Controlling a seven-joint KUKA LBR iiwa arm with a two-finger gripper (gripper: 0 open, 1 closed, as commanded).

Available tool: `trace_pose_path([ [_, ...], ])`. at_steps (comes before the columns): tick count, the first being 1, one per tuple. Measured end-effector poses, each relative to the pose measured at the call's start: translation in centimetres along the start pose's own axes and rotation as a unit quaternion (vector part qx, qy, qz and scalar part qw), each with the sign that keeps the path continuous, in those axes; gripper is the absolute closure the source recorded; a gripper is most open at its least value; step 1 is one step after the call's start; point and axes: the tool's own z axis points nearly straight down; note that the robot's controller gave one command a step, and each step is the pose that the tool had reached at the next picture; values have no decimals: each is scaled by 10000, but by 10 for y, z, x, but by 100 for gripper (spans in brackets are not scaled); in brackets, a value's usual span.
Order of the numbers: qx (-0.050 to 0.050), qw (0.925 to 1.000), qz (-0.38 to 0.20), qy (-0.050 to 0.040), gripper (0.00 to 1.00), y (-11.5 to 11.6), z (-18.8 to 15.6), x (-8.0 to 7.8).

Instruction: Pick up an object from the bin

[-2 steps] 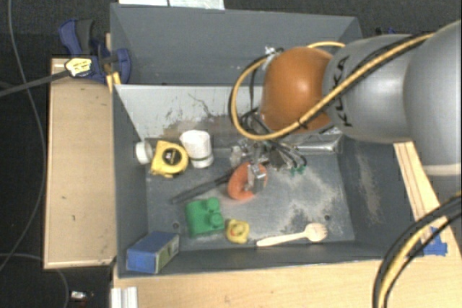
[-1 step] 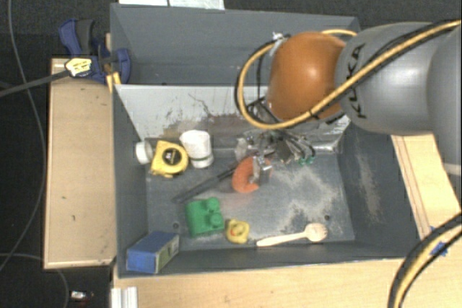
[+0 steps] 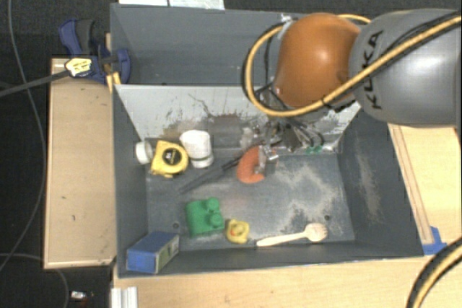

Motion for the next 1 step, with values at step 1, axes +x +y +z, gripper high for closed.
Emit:
trace_pose_path([
  [1,1,10000,18,-10,100,0,-28,-1],
])
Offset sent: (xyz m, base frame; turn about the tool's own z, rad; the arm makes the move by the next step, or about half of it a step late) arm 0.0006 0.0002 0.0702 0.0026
